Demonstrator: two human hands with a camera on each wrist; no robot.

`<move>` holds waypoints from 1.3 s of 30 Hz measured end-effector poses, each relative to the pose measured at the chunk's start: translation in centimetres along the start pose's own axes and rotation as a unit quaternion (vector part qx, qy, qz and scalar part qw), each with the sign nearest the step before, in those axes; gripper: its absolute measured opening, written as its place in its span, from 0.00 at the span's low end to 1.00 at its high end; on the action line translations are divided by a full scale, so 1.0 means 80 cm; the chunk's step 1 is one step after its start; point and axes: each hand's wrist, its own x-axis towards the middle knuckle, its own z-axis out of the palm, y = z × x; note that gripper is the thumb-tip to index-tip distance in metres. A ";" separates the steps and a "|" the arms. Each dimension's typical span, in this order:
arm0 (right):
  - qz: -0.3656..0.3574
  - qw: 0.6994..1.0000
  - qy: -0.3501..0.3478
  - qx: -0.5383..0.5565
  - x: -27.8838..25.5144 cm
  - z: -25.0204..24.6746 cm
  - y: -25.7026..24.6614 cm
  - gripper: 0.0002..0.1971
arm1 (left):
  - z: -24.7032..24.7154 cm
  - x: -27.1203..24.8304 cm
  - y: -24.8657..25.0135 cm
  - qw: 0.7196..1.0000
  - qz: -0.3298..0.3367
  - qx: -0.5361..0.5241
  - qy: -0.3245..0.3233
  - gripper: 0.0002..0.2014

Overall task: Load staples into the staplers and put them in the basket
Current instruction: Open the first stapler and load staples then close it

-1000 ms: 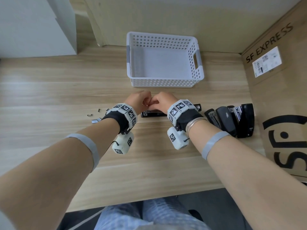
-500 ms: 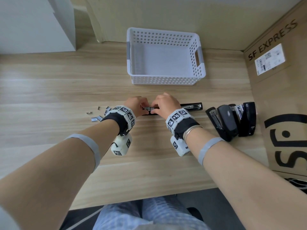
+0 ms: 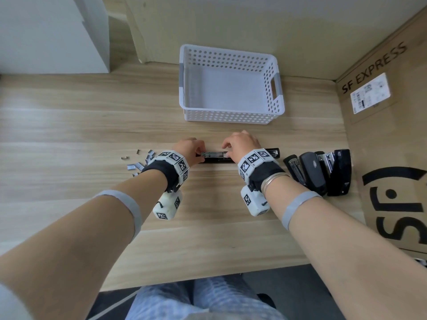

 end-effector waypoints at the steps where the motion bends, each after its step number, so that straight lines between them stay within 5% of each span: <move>1: 0.007 1.000 -0.005 -0.002 -0.001 -0.002 0.001 0.13 | -0.003 -0.002 -0.003 1.000 -0.006 0.003 -0.001 0.12; 14: -0.004 0.999 0.027 0.028 0.000 0.010 -0.030 0.10 | -0.041 -0.037 -0.080 0.972 -0.192 0.136 0.020 0.18; 20: -0.016 0.999 0.027 0.031 0.000 0.014 -0.034 0.09 | -0.032 -0.033 -0.071 0.982 -0.152 0.106 0.036 0.13; 29: -0.056 0.995 0.003 0.082 0.003 0.010 -0.045 0.13 | -0.020 -0.025 -0.008 0.992 0.009 -0.082 0.094 0.08; 39: -0.049 0.981 -0.041 0.184 -0.007 0.000 -0.040 0.12 | -0.016 -0.017 0.011 0.995 0.015 -0.077 0.063 0.11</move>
